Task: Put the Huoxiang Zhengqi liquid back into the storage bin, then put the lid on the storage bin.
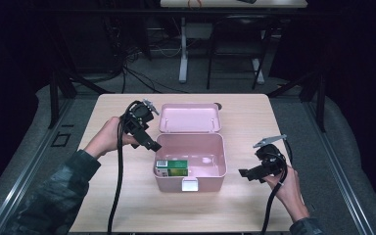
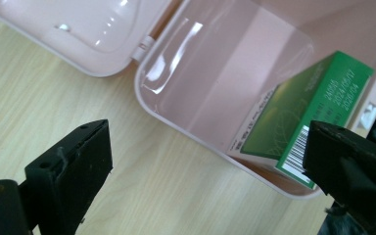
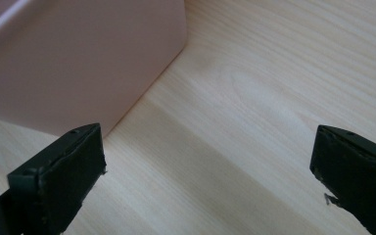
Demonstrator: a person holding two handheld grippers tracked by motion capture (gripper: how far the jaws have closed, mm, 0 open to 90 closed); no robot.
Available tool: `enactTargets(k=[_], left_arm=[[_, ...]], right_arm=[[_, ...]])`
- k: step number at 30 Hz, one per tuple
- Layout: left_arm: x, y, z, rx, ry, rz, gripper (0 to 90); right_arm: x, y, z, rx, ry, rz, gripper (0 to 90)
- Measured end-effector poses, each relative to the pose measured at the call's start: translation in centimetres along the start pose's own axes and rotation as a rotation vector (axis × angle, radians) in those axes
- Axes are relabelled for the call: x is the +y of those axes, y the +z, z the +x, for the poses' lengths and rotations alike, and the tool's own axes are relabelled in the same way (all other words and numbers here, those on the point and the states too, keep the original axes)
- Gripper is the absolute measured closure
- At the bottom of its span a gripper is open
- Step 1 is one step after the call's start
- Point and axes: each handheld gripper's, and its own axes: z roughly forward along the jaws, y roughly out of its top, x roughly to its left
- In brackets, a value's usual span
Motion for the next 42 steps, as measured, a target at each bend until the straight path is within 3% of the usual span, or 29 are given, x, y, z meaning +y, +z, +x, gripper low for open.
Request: enactTargets(k=[2, 14, 27, 42], left_arm=[[-0.2, 0.1, 0.2, 0.027, -0.02, -0.006, 5.2], [-1.3, 1.3, 1.3, 0.049, -0.11, -0.051, 10.1], [-2.1, 3.3, 1.7, 0.035, -0.19, -0.095, 17.9], [-2.2, 4.8, 1.3, 0.041, -0.233, -0.114, 27.6]], right_arm=[[0.4, 0.0, -0.2, 0.003, -0.009, -0.007, 0.0], [2.9, -0.7, -1.4, 0.009, 0.008, -0.05, 0.0], [5.5, -0.1, -2.0, 0.02, 0.003, -0.067, 0.0], [8.9, 0.1, -2.4, 0.032, -0.007, -0.094, 0.0]])
